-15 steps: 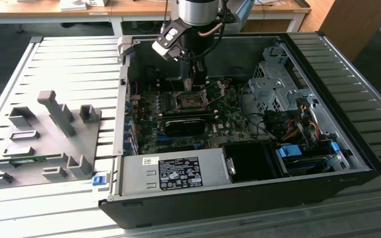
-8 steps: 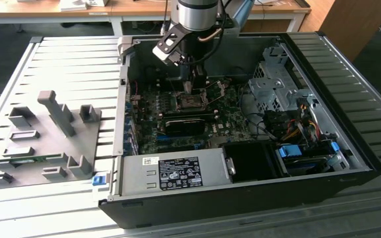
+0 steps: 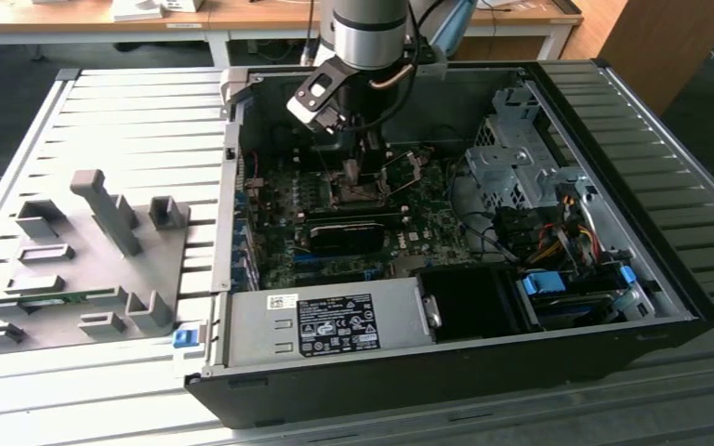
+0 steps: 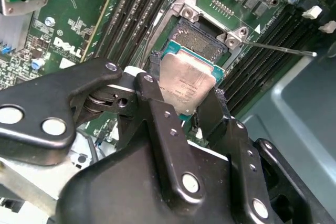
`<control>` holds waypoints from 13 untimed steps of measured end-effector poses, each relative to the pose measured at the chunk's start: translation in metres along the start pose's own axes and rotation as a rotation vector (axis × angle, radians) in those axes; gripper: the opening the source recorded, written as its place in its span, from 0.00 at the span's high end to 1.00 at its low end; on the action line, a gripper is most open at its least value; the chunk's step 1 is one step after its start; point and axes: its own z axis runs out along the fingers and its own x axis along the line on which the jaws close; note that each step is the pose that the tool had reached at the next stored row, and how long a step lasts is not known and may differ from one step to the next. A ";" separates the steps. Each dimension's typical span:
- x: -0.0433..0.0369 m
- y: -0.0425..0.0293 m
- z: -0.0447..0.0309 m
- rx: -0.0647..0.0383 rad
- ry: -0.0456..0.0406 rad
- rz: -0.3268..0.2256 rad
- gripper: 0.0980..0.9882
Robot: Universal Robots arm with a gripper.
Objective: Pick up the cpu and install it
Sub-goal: 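Place the cpu into insertion slot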
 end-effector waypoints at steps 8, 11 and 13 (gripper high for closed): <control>0.0018 -0.0006 0.0104 0.000 -0.0001 0.000 0.51; 0.0018 -0.0019 0.0118 0.000 -0.0001 0.003 0.51; 0.0018 -0.0022 0.0132 0.000 -0.0002 0.006 0.51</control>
